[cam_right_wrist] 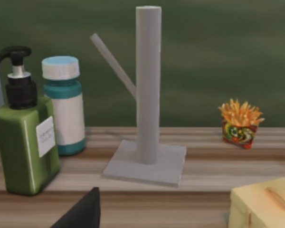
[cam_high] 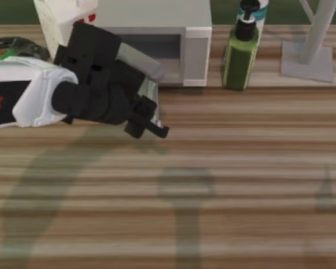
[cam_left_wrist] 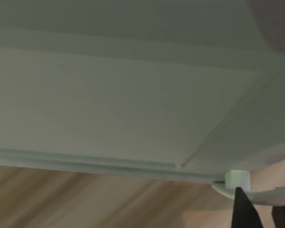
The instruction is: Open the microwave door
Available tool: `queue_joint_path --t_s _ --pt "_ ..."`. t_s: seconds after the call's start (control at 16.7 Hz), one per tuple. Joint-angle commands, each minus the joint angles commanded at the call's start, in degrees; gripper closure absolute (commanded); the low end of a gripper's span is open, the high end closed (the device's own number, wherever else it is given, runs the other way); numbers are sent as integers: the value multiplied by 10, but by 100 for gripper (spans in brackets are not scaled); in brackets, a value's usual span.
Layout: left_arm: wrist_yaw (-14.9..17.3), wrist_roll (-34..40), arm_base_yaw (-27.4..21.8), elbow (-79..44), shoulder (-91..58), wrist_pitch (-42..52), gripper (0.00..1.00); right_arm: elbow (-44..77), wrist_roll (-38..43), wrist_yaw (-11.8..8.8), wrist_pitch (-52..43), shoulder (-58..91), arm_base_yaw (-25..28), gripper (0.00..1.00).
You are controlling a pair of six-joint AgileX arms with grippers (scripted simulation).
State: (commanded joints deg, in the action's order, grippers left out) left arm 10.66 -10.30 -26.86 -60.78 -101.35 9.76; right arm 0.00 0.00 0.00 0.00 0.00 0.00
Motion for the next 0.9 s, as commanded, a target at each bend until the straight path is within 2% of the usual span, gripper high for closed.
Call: queue_joint_path --t_s 0.9 --pt "6 1 -3 1 0 1 100 0 0 0 0 0 0 0"
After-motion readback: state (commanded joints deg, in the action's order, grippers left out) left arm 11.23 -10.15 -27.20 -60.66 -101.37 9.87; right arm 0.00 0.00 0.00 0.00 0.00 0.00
